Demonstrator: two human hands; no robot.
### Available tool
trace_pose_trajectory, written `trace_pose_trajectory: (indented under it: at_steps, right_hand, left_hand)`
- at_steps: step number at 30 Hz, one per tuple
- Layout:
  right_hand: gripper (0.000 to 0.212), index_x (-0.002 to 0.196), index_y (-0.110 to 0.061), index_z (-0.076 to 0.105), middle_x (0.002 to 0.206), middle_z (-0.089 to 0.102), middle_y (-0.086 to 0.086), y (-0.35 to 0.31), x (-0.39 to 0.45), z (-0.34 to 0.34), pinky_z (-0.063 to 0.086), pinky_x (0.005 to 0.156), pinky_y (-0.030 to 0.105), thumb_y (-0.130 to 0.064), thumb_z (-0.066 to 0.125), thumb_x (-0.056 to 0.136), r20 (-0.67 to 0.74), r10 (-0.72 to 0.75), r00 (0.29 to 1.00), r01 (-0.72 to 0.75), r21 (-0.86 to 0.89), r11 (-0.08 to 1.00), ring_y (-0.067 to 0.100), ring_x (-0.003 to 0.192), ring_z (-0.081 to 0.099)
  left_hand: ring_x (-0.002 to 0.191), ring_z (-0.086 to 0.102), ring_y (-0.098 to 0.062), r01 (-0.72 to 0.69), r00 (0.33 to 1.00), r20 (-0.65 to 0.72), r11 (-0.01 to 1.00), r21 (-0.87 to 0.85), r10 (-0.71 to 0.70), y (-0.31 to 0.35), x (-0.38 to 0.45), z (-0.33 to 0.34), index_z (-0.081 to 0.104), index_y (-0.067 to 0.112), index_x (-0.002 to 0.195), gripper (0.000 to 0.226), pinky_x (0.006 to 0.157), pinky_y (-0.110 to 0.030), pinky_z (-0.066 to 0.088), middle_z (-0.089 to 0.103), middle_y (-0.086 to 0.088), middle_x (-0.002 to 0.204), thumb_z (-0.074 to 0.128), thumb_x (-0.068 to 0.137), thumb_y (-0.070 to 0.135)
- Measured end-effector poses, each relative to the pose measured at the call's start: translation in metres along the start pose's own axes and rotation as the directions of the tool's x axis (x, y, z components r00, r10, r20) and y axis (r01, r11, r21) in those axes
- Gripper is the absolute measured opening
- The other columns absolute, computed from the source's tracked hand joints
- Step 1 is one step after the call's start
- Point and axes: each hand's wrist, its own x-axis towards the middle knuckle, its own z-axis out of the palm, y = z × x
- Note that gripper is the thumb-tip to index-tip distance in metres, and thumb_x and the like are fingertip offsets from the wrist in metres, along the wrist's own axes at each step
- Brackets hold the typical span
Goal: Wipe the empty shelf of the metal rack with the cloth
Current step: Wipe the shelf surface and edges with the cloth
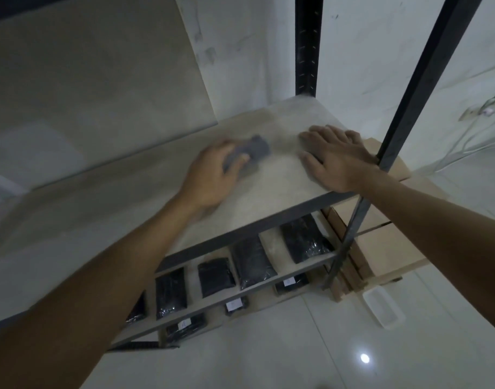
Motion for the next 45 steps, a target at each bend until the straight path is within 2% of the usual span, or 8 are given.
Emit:
trace_pose_trajectory:
  at_steps: [7, 12, 19, 23, 27, 30, 33, 45]
  right_hand:
    - [0.052, 0.145, -0.029, 0.036, 0.156, 0.039, 0.003, 0.004, 0.003, 0.0, 0.031, 0.111, 0.055, -0.057, 0.026, 0.103, -0.005, -0.01, 1.0, 0.01, -0.027, 1.0, 0.028, 0.143, 0.038]
    - [0.05, 0.145, -0.023, 0.039, 0.155, 0.038, 0.007, -0.004, 0.002, -0.021, 0.029, 0.115, 0.053, -0.05, 0.029, 0.103, 0.032, -0.003, 0.999, 0.002, 0.016, 1.0, 0.03, 0.144, 0.035]
    - [0.028, 0.124, -0.011, 0.067, 0.124, 0.068, 0.009, -0.03, -0.056, -0.07, 0.044, 0.097, 0.026, -0.025, 0.053, 0.104, -0.162, 0.022, 0.986, 0.036, 0.345, 0.938, 0.026, 0.116, 0.062]
    - [0.042, 0.07, -0.018, 0.059, 0.063, 0.059, -0.001, -0.021, -0.079, -0.106, 0.044, 0.055, 0.03, -0.043, 0.053, 0.102, -0.56, 0.293, 0.775, -0.016, 0.446, 0.895, 0.012, 0.056, 0.055]
    - [0.049, 0.101, -0.012, 0.054, 0.089, 0.058, 0.014, -0.003, -0.055, -0.14, 0.045, 0.067, 0.037, -0.061, 0.052, 0.096, -0.602, 0.554, 0.574, 0.039, 0.697, 0.716, 0.025, 0.078, 0.055]
    - [0.081, 0.119, -0.008, 0.055, 0.109, 0.062, 0.014, 0.009, -0.024, -0.155, 0.049, 0.08, 0.031, -0.081, 0.039, 0.087, -0.478, 0.552, 0.683, 0.068, 0.794, 0.604, 0.023, 0.096, 0.06]
    - [0.089, 0.092, -0.003, 0.067, 0.073, 0.065, 0.015, 0.016, -0.001, -0.155, 0.051, 0.062, 0.03, -0.084, 0.031, 0.088, -0.438, 0.412, 0.799, 0.197, 0.838, 0.509, 0.022, 0.066, 0.062]
    - [0.074, 0.053, -0.02, 0.033, 0.046, 0.027, -0.006, 0.026, 0.007, -0.146, 0.017, 0.043, 0.044, -0.087, 0.033, 0.085, -0.352, 0.375, 0.858, 0.24, 0.919, 0.313, 0.022, 0.044, 0.019]
  left_hand:
    - [0.107, 0.06, -0.028, 0.065, 0.998, 0.01, 0.98, 0.188, -0.068, 0.002, -0.02, 0.033, 0.054, 0.023, 0.141, 0.043, 0.086, -0.038, 0.051, 0.058, -0.007, 0.125, 0.044, 0.103, 0.039]
    - [0.092, 0.056, -0.008, -0.084, 0.933, 0.352, 0.996, -0.003, 0.08, 0.052, -0.083, 0.025, 0.053, 0.03, 0.139, 0.047, 0.078, -0.024, 0.047, 0.054, 0.008, 0.118, 0.036, 0.099, 0.047]
    - [0.113, 0.061, -0.023, 0.121, 0.993, 0.012, 0.984, -0.133, -0.121, 0.036, -0.085, -0.032, 0.06, 0.018, 0.138, 0.045, 0.095, -0.033, 0.048, 0.064, -0.005, 0.127, 0.047, 0.101, 0.04]
    - [0.113, 0.061, -0.023, 0.183, 0.983, -0.005, 0.976, -0.115, -0.185, 0.02, -0.079, -0.032, 0.062, 0.017, 0.136, 0.048, 0.095, -0.029, 0.046, 0.064, -0.006, 0.128, 0.05, 0.097, 0.043]
    - [0.106, 0.064, -0.029, 0.246, 0.969, -0.015, 0.965, -0.092, -0.248, 0.003, -0.058, -0.024, 0.064, 0.014, 0.131, 0.035, 0.09, -0.04, 0.053, 0.066, -0.011, 0.124, 0.054, 0.102, 0.03]
    - [0.096, 0.066, -0.026, 0.293, 0.955, -0.05, 0.956, -0.014, -0.293, -0.014, -0.027, -0.023, 0.068, 0.015, 0.124, 0.033, 0.081, -0.033, 0.051, 0.071, -0.011, 0.113, 0.052, 0.103, 0.034]
    - [0.085, 0.065, -0.022, 0.379, 0.919, -0.136, 0.923, 0.061, -0.369, -0.035, 0.01, -0.028, 0.073, 0.013, 0.111, 0.031, 0.07, -0.03, 0.046, 0.074, -0.011, 0.101, 0.057, 0.1, 0.038]
    - [0.116, 0.059, -0.038, 0.606, 0.79, -0.292, 0.758, 0.241, -0.539, -0.066, 0.11, 0.019, 0.059, 0.014, 0.136, 0.039, 0.092, -0.044, 0.049, 0.062, -0.019, 0.128, 0.05, 0.101, 0.03]
